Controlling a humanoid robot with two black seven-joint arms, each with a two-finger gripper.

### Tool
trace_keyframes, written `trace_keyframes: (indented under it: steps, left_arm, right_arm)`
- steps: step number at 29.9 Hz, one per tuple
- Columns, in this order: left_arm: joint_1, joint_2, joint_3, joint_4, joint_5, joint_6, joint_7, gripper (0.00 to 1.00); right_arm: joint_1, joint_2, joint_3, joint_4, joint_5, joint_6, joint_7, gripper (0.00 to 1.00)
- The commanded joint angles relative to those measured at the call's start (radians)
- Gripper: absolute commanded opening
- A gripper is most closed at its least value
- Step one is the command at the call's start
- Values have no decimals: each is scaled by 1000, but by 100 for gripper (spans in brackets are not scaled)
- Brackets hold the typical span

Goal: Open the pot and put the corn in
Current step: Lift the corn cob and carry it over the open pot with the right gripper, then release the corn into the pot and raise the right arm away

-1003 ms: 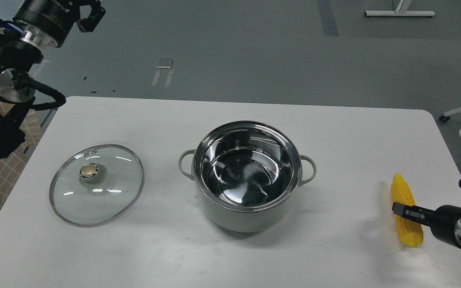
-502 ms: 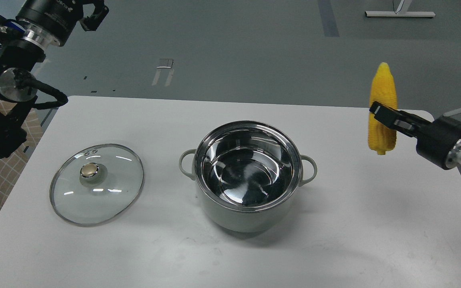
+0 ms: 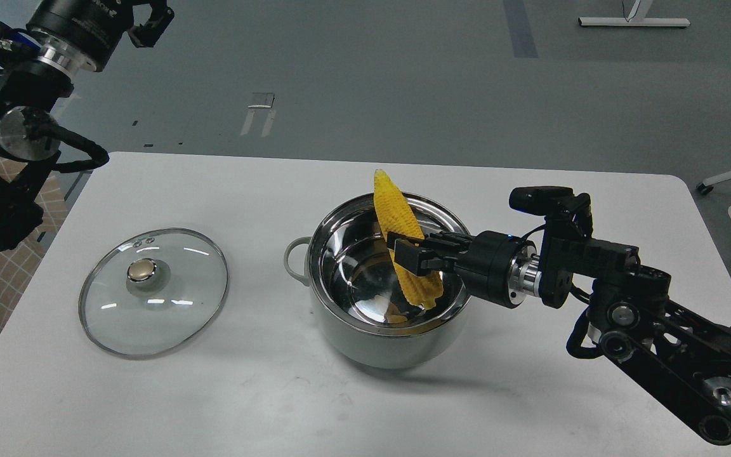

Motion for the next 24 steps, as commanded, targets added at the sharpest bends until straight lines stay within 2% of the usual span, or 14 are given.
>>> trace_keyframes:
  steps: [1,3,4,5,9,11,16,19,24]
  left_arm:
    - [0,0,0,0,0,0,0,97]
    - [0,-2,0,0,0,0,0,97]
    - [0,-5,0,0,0,0,0,97]
    - [0,-8,0,0,0,0,0,97]
    - [0,-12,0,0,0,1,0,97]
    - [0,-17,0,0,0,1,0,97]
    - [0,-15,0,0,0,1,0,97]
    - [0,-17,0,0,0,1,0,97]
    - [0,-18,0,0,0,1,0,97]
  right_arm:
    - [2,-5,-21,-3,-13,0,-15,0]
    - [2,-7,-21,-4,-15,0,-31,2]
    - [2,-7,-19,-6,-15,0,-32,11]
    - [2,-7,-19,-6,-15,0,-32,25]
    - [1,-7,-21,-7,-16,0,-34,48]
    - [-1,-2,-19,-21,-22,0,-34,75]
    - [1,6,-16,-21,-21,0,-34,79]
    - [1,7,-11,-21,-21,0,-34,90]
    - [7,9,2,-10,-16,0,-34,94]
